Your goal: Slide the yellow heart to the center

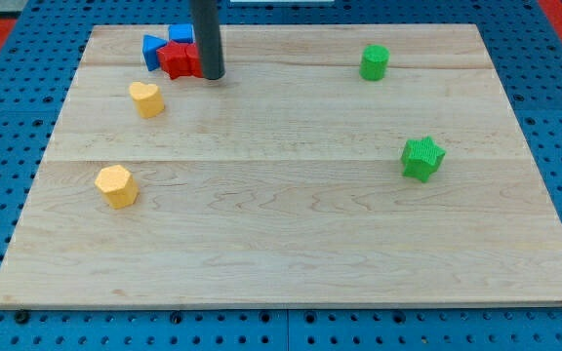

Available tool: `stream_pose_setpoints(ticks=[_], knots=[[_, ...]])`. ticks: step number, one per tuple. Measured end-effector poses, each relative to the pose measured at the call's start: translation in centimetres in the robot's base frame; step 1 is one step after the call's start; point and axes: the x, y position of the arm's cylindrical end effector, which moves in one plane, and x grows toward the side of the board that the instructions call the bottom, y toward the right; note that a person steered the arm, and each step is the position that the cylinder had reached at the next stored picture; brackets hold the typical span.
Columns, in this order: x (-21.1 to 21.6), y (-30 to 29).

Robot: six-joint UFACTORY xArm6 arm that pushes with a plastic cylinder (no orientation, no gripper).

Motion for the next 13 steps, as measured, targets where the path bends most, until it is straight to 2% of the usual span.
stream_pose_setpoints(ticks=[5,6,7,9,11,12,13], knots=[[2.6,-0.5],[1.8,-4.9],[1.8,-5.6],[7.4,-6.0],[4.6,-8.6],[5.3,-11.6],[10.7,-9.6]])
